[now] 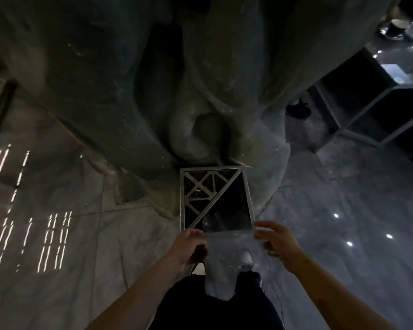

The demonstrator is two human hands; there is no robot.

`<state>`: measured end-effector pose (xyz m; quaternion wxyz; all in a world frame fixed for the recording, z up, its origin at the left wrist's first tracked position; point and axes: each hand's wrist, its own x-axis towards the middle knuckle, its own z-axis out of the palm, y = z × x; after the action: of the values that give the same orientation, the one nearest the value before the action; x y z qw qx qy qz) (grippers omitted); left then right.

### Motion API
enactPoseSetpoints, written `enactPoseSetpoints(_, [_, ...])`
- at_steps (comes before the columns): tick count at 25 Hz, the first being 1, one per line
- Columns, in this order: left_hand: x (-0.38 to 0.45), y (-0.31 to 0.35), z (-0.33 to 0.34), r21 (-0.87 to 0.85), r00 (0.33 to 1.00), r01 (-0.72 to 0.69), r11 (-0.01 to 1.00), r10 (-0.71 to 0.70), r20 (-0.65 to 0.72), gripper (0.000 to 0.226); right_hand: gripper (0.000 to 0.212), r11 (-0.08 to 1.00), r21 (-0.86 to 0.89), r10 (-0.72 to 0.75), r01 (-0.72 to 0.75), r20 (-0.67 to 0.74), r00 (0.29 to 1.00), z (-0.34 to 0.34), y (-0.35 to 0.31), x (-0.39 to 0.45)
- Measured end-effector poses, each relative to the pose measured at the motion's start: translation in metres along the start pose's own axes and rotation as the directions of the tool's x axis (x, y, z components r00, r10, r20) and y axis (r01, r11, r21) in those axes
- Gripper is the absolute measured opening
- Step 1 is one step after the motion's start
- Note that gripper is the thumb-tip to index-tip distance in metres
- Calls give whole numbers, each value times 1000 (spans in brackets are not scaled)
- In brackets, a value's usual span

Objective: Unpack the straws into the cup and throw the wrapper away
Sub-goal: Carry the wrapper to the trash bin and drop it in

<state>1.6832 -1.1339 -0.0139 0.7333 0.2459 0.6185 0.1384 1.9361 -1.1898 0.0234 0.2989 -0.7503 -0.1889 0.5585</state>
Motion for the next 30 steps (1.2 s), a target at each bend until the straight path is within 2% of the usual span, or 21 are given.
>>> enactPoseSetpoints(4, [4, 0, 20, -99, 994, 18, 995, -28, -103, 21, 22, 997, -67, -15, 26, 152, 988, -23, -18, 9])
enactPoseSetpoints(7, [3, -1, 47, -182, 991, 32, 983, -54, -119, 18, 35, 945, -281, -90, 165, 264, 960, -53, -26, 16])
enactPoseSetpoints(10, [4, -1, 69, -284, 981, 82, 955, -127, -145, 17, 29, 725, -541, -276, 425, 336, 900, -75, -31, 24])
enactPoseSetpoints(13, [6, 2, 84, -303, 965, 66, 951, -138, -222, 18, 20, 521, -526, -518, 673, 432, 739, -81, -38, 35])
enactPoseSetpoints(17, [7, 9, 88, -293, 934, 30, 956, -132, -332, 13, 16, 402, -510, -556, 760, 524, 645, -77, -40, 54])
enactPoseSetpoints(18, [5, 10, 87, -215, 931, 27, 976, -102, -350, 9, 14, 396, -511, -547, 763, 536, 643, -73, -38, 60])
enactPoseSetpoints(20, [5, 8, 83, 114, 912, -27, 993, 71, -403, 15, 12, 411, -539, -504, 735, 538, 676, -65, -37, 72])
enactPoseSetpoints(22, [-1, 4, 78, 449, 855, -161, 879, 352, -381, 27, 14, 410, -576, -453, 707, 544, 707, -56, -34, 86])
enactPoseSetpoints(23, [-6, 2, 76, 545, 836, -229, 807, 449, -314, 35, 14, 416, -593, -429, 689, 541, 724, -53, -33, 93])
enactPoseSetpoints(26, [-11, -5, 71, 713, 836, -294, 636, 533, -131, 44, 12, 425, -616, -393, 663, 535, 748, -45, -27, 109])
enactPoseSetpoints(30, [5, -5, 78, 798, 786, -277, 536, 604, -133, 22, 15, 404, -659, -304, 635, 558, 772, -39, -22, 113])
